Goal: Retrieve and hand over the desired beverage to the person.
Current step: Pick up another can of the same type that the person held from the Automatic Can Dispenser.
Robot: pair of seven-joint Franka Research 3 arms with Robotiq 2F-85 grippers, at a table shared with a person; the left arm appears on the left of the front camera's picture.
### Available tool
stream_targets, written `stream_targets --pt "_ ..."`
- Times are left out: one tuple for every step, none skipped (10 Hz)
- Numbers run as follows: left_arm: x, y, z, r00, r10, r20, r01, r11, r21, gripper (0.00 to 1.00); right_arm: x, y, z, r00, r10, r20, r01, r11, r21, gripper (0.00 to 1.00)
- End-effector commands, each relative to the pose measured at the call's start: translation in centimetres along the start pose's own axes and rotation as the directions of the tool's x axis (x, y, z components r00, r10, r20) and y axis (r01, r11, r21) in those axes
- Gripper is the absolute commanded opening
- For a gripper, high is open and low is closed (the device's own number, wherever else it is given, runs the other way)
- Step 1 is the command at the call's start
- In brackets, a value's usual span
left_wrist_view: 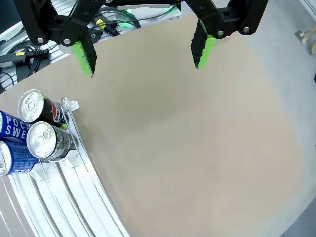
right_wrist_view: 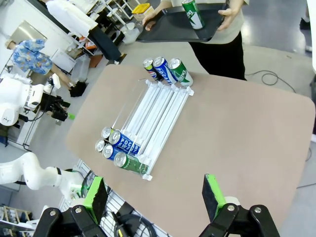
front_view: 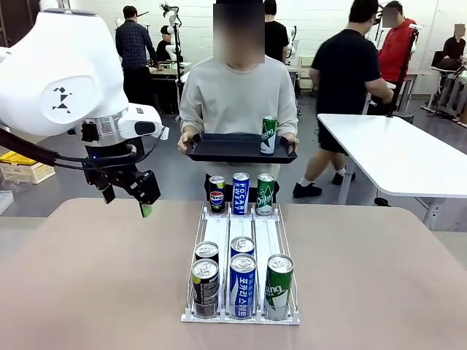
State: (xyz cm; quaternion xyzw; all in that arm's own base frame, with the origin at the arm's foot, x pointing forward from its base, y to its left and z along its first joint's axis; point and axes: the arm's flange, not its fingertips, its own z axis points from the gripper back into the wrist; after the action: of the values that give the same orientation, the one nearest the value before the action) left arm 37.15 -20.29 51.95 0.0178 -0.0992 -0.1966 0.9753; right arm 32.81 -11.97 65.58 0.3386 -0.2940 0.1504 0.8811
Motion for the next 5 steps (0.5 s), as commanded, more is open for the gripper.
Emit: stream_targets --pt "-0.36 0.19 0.61 1.000 -0.012 0.020 0.012 1.000 0.021 1.00 0.07 -0.09 -0.01 1.000 -0.004 -0.004 0.004 1.000 0.007 1.00" --pt "-0.36 0.19 0.61 1.000 -0.012 0.020 0.012 1.000 0.021 1.00 0.07 -0.09 -0.01 1.000 -0.004 -0.004 0.004 1.000 0.007 1.00" --pt "-0.36 0.19 0.61 1.000 -0.012 0.020 0.012 1.000 0.021 1.00 0.07 -0.09 -0.01 1.000 -0.004 -0.004 0.004 1.000 0.007 1.00" --pt "-0.36 0.19 0.61 1.000 -0.012 0.020 0.012 1.000 0.021 1.00 0.07 -0.09 -0.01 1.000 -0.004 -0.004 0.004 1.000 0.007 1.00" --pt "-0.36 0.19 0.61 1.000 -0.012 0.020 0.012 1.000 0.021 1.00 0.07 -0.09 -0.01 1.000 -0.004 -0.004 0.004 1.000 0.007 1.00"
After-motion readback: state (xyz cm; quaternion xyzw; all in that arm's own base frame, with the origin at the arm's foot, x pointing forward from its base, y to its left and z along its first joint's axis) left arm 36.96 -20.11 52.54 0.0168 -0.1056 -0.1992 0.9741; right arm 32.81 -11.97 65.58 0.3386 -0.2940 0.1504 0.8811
